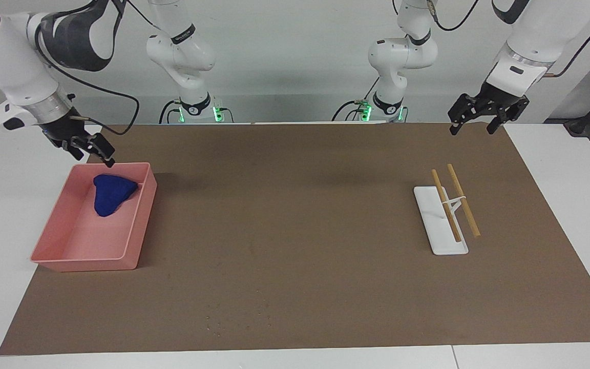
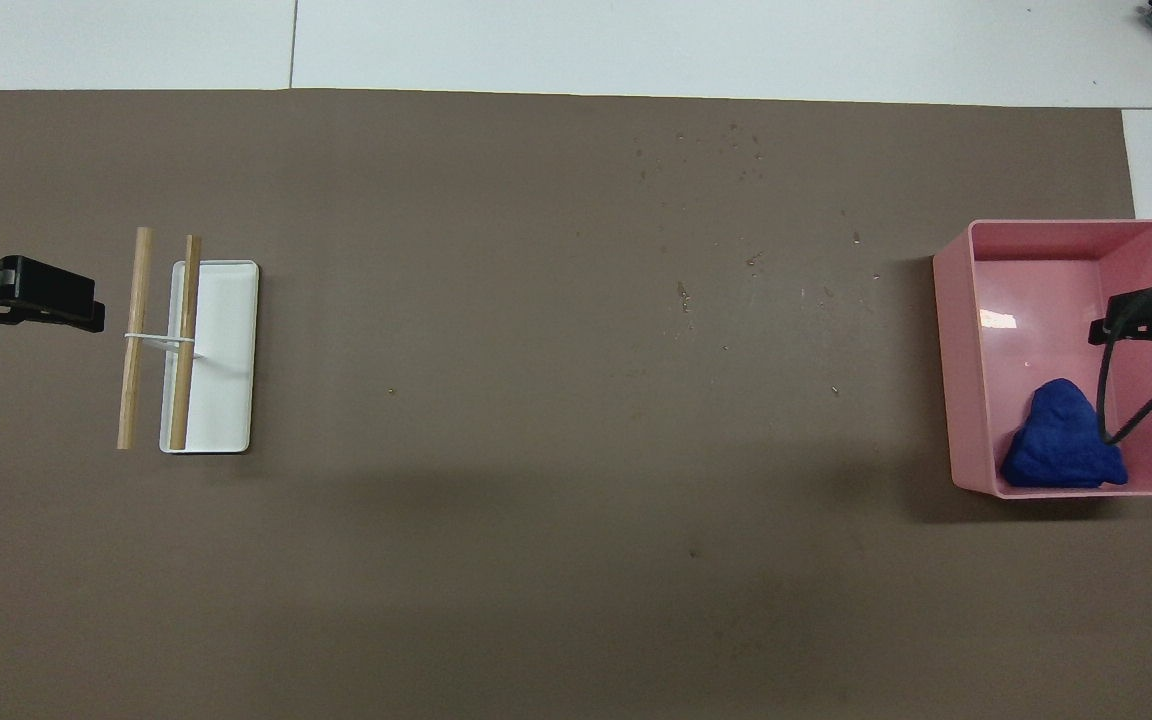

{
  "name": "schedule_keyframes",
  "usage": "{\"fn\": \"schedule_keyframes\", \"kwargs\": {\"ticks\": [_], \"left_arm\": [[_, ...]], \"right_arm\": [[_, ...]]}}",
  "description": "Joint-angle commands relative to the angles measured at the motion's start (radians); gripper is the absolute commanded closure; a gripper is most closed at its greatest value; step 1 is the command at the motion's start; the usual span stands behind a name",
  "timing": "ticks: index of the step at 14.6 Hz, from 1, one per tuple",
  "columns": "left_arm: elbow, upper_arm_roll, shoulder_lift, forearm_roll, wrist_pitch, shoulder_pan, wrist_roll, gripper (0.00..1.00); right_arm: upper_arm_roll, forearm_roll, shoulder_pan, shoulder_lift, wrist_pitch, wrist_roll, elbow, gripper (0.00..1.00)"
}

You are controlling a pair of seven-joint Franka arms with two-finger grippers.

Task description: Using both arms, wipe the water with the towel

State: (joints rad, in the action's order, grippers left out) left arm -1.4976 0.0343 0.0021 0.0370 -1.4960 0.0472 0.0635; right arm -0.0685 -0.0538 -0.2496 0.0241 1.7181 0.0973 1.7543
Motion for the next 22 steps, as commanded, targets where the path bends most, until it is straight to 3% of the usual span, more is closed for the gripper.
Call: {"fn": "schedule_keyframes", "kwargs": {"ticks": [1, 4, 7, 22], "left_arm": [[-0.030, -0.008, -0.024, -0.016, -0.020, 0.013, 0.009, 0.00], [-0.035, -0.008, -0.027, -0.016, -0.016, 0.013, 0.009, 0.00], [-0.035, -0.008, -0.027, -0.017, -0.018, 0.014, 0.006, 0.00], [-0.038, -0.008, -0.028, -0.054, -0.003, 0.030, 0.009, 0.00]], "right_arm": [[-0.002, 0.045, 0.071, -0.019, -0.067, -0.010, -0.077, 0.00], [-0.004, 0.113, 0.159, -0.030, -0.144, 0.024, -0.182, 0.00], [-0.007, 0.097, 0.170, -0.035, -0.181, 0.065, -0.255, 0.00], [-0.004, 0.063, 0.159, -0.007, -0.203, 0.059, -0.194, 0.00]]}}
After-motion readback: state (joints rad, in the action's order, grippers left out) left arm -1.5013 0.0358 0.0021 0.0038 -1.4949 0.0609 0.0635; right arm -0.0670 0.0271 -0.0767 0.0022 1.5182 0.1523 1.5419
